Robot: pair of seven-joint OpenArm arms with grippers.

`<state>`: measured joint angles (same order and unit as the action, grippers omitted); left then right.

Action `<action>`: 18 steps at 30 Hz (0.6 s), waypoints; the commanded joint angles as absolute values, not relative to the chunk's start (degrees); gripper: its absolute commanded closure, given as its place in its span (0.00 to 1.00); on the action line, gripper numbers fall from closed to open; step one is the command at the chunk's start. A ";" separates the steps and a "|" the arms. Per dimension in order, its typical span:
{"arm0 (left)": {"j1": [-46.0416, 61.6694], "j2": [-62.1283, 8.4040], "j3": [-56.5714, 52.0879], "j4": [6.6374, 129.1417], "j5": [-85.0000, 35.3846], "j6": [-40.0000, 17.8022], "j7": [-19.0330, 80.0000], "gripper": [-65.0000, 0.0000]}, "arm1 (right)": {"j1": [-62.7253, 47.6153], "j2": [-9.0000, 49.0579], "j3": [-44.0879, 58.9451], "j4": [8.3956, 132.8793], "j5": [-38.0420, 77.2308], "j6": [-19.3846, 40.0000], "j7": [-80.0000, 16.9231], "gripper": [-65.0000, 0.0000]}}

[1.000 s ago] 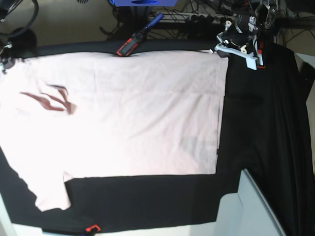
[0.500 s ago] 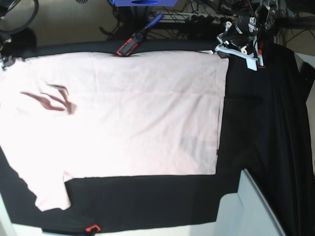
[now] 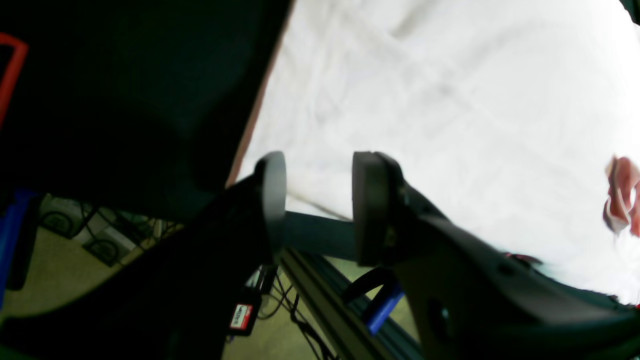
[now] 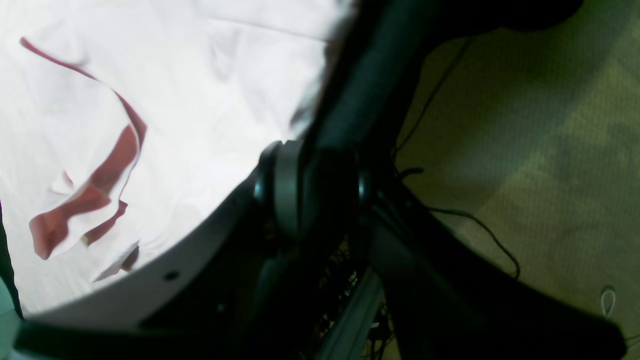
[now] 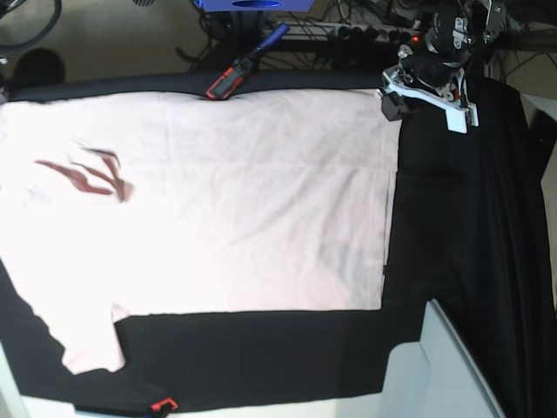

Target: Fold the T-shirt properly

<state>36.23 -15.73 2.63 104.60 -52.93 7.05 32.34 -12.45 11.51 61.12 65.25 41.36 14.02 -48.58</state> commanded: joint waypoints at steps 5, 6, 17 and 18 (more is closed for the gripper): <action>32.48 -15.87 2.95 106.51 -53.32 6.37 31.52 0.85 | -12.18 12.53 64.66 75.65 42.51 14.73 -46.64 0.79; 31.52 -15.87 2.95 106.33 -53.32 6.37 31.52 0.94 | -11.82 12.53 64.57 77.23 42.51 14.73 -46.81 0.79; 26.15 -14.90 2.86 97.98 -53.32 6.64 31.60 1.00 | -1.71 12.53 56.13 71.87 42.51 26.68 -62.11 0.78; 26.24 -14.90 2.86 97.36 -53.32 6.64 31.60 1.00 | -0.48 12.53 56.13 69.32 42.51 26.68 -62.99 0.78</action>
<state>26.28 -14.44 3.07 96.42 -53.01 7.05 32.38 -0.62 11.68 55.90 68.38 41.87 26.48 -63.20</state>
